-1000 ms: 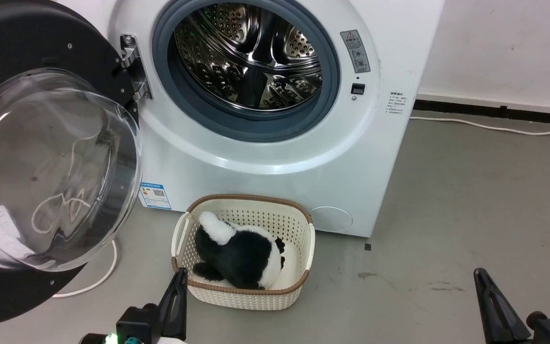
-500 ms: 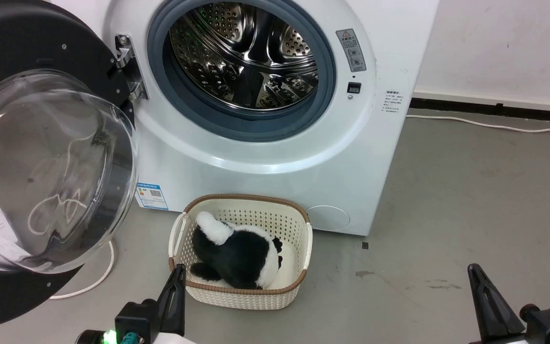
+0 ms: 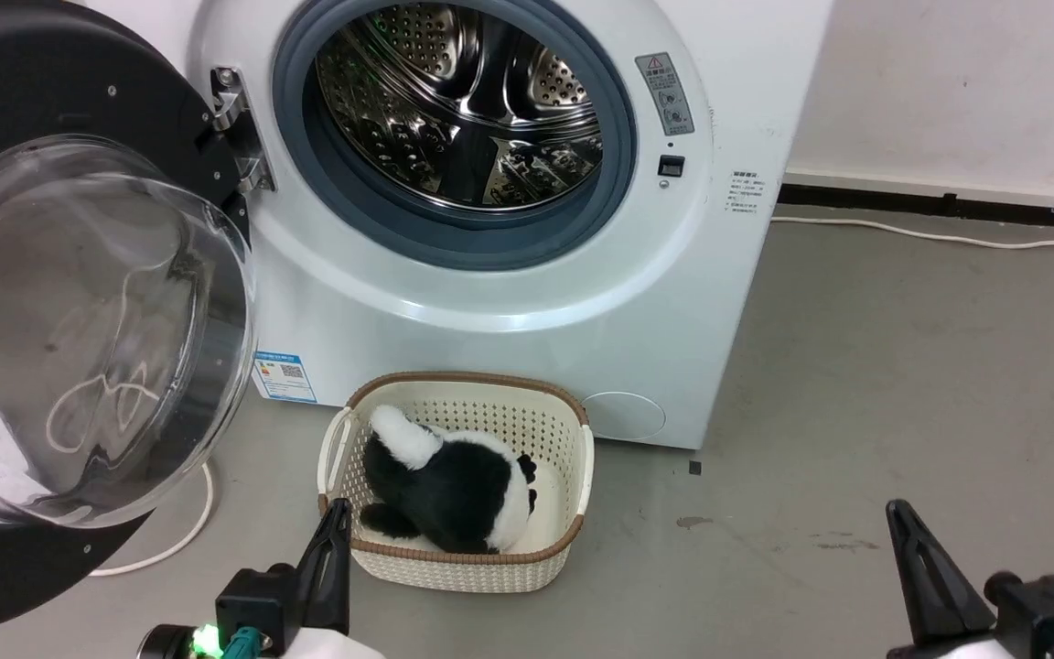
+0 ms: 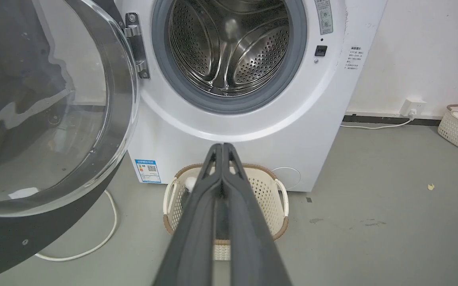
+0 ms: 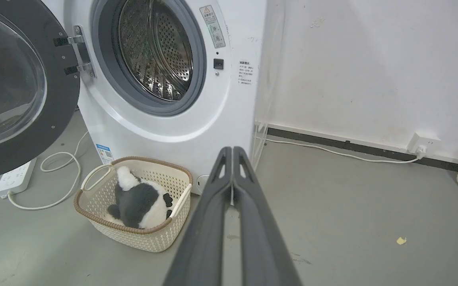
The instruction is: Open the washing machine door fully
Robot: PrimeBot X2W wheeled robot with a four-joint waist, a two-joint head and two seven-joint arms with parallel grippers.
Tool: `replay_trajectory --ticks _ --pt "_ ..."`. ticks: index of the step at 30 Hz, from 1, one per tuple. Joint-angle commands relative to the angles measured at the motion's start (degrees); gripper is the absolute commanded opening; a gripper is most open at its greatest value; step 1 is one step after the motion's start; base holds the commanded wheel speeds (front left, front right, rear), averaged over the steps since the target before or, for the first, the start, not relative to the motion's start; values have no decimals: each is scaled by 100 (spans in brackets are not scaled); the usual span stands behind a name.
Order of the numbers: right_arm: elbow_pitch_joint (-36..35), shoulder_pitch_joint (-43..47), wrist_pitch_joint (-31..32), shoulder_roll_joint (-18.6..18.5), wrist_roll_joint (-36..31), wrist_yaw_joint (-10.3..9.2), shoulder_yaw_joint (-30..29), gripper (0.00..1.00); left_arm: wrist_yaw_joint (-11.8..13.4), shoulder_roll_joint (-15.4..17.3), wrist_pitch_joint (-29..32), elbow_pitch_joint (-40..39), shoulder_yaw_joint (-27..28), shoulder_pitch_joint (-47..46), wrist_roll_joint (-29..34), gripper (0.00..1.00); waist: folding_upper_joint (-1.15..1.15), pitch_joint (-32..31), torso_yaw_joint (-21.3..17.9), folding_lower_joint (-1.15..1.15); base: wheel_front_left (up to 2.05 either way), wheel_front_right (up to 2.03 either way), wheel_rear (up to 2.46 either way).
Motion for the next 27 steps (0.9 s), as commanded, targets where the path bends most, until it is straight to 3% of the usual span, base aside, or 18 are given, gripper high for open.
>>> replay_trajectory --ticks 1,27 --pt "9 -123 31 9 -11 2 24 0 -27 -34 34 -44 55 -67 70 0 0 1 -4 0 0 0 0" --pt "16 -310 337 14 -43 3 160 0 -234 -220 337 -189 430 -115 396 0 0 28 -103 0 0 0 0"
